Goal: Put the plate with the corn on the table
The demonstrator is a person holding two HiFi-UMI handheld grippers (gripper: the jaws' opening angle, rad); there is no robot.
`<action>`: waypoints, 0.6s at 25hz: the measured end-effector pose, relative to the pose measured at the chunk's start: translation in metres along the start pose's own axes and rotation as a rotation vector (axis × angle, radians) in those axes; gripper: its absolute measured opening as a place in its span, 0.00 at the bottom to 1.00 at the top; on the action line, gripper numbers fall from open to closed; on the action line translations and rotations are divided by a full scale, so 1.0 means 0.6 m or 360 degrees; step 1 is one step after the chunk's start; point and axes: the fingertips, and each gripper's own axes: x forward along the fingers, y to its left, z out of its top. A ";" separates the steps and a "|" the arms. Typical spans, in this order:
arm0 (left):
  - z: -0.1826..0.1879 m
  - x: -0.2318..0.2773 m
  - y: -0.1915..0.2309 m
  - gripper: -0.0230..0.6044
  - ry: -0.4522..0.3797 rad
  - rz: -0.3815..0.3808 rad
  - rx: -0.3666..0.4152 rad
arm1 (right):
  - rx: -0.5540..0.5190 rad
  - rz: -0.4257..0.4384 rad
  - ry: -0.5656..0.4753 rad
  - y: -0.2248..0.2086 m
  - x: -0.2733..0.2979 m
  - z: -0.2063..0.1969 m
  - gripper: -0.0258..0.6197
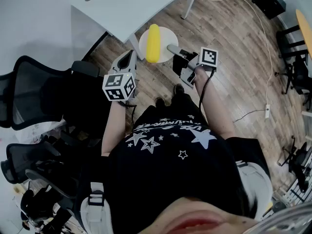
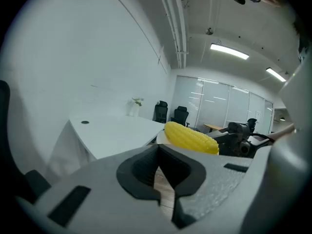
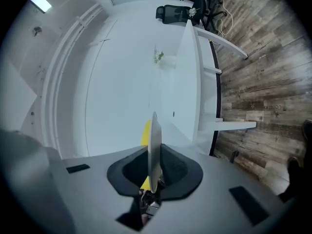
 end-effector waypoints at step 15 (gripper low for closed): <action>0.000 0.000 0.007 0.05 0.0026 -0.0032 0.0046 | -0.0007 0.0017 -0.0013 0.011 0.002 0.003 0.10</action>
